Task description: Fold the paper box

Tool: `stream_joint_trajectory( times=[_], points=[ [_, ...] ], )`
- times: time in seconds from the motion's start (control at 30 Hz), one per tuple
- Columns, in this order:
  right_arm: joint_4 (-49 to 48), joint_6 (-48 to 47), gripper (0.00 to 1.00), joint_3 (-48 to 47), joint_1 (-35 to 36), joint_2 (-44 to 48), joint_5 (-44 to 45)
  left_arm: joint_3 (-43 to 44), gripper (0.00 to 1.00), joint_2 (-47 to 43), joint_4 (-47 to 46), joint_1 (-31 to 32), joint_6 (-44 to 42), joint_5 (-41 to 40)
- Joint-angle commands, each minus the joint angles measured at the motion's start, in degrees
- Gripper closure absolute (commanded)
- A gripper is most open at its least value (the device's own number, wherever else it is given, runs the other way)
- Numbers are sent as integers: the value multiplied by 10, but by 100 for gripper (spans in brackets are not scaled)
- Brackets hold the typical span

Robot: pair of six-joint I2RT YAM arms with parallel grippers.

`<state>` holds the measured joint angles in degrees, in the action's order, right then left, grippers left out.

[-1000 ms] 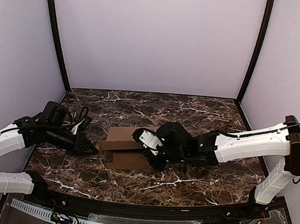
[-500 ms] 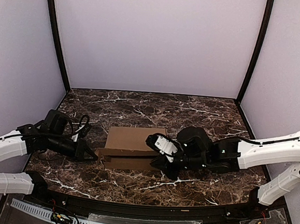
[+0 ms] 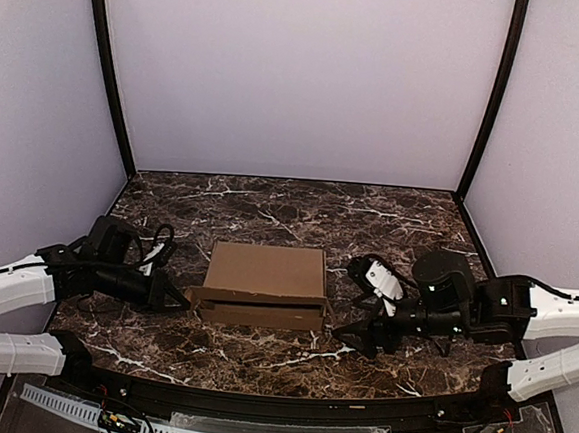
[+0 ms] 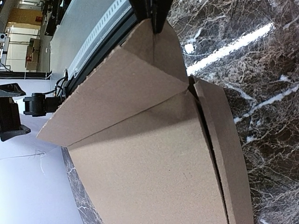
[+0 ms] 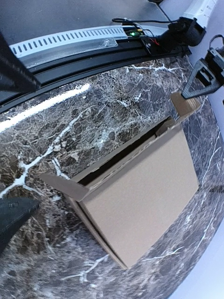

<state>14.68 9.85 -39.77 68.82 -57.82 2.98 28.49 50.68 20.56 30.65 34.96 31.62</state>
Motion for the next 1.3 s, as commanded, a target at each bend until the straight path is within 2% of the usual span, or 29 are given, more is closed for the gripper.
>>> stream_joint_trajectory(
  times=[0.0,0.23,0.47,0.57,0.7,0.87,1.0,1.27],
  points=[
    [22,33,3,34,-24,42,-6,-17,99,7,0,4,-2,-16],
    [-2,48,1,31,-44,-17,-27,-20,99,9,4,4,-6,-26],
    [-66,46,2,11,-44,-100,-4,-20,99,13,13,5,-4,-54],
    [-77,33,14,-10,-44,-136,-13,-18,99,15,17,8,-2,-69],
    [-71,27,37,-41,-44,-186,-21,-18,99,21,19,14,0,-82],
    [-67,25,53,-61,-40,-211,-6,-17,99,30,19,22,0,-88],
    [-46,27,71,-75,-30,-226,16,-16,99,32,19,27,2,-93],
    [-15,59,93,-82,-6,-251,54,-21,99,24,19,31,8,-98]
  ],
)
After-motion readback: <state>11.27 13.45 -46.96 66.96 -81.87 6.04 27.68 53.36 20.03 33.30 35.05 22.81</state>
